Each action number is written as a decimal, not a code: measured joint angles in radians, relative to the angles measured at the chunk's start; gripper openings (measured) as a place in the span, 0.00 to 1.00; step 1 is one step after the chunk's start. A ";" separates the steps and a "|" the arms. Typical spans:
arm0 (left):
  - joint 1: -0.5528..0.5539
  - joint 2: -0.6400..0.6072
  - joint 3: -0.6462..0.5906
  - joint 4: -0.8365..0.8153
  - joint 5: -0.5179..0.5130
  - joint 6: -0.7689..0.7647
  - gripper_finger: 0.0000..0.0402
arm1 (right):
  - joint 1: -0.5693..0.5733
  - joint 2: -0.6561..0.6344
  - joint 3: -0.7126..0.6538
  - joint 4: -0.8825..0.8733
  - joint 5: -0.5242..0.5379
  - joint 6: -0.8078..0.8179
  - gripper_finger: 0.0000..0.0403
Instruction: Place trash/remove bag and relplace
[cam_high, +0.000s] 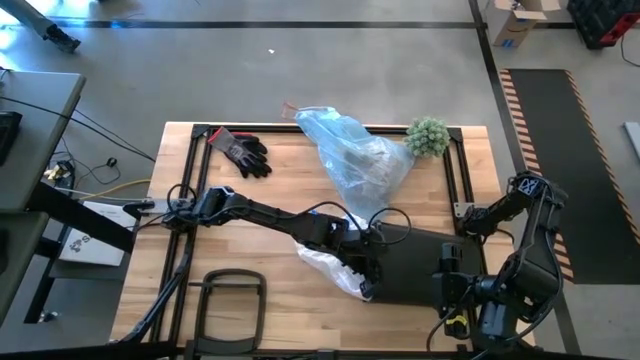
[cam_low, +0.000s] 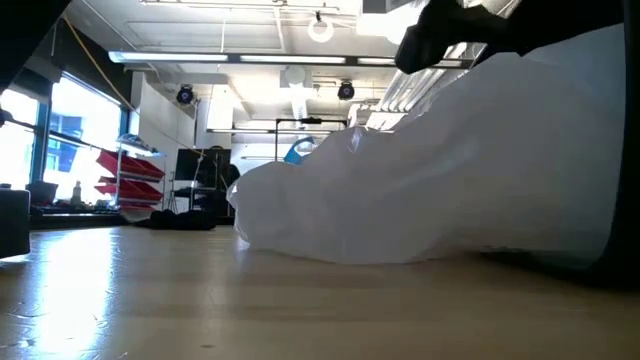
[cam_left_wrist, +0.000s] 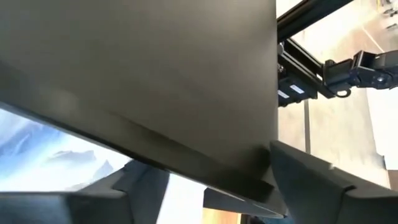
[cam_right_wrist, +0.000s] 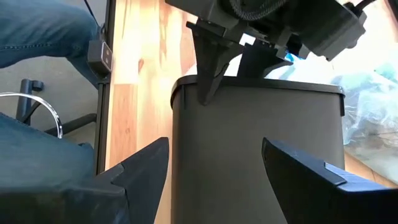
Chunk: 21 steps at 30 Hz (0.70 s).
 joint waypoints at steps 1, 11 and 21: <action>0.001 0.000 0.000 0.001 -0.005 0.000 0.58 | 0.000 0.000 0.000 0.001 0.001 0.000 0.61; 0.006 -0.009 0.027 -0.130 -0.121 0.128 0.03 | 0.000 0.000 0.000 0.009 0.000 -0.019 0.61; 0.011 -0.129 0.225 -0.647 -0.177 0.153 0.00 | 0.005 0.000 0.000 0.042 -0.001 -0.046 0.61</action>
